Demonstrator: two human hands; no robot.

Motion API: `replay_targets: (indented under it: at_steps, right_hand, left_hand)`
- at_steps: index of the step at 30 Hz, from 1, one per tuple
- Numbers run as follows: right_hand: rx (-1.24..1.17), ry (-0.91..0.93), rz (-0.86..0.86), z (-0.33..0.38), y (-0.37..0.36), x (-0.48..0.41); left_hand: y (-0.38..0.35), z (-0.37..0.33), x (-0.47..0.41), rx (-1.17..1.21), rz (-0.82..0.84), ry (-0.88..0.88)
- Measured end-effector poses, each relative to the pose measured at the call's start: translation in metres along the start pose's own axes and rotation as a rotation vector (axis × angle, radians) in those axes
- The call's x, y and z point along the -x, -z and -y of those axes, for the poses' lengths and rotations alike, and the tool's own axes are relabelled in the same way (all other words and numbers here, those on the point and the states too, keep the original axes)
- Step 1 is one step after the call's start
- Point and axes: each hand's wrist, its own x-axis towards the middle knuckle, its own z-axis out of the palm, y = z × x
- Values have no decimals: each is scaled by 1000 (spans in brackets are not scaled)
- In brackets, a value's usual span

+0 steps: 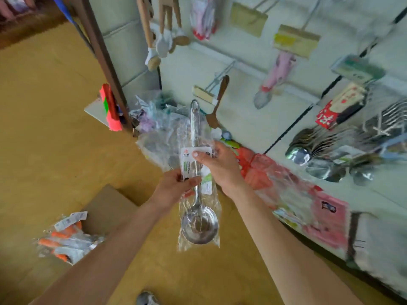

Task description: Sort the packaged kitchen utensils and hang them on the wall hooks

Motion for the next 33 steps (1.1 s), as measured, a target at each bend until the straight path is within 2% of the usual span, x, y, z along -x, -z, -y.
replay_targets:
  at_steps: [14,18,24,33]
  right_hand:
    - [-143,-99,-325,-78,296,114]
    - [-182,-137,-441,-101,352,151]
    - [-227,-186,-551,-133,416,186]
    - [-312,-118,-639,-161,476,200]
  left_hand:
    - [-305,21,-1,-227,306,42]
    - [-371,38,1,-299,417,36]
    - [-448,62,-2,-410,497,51]
    - [-517,74,-17,-523,527,-18]
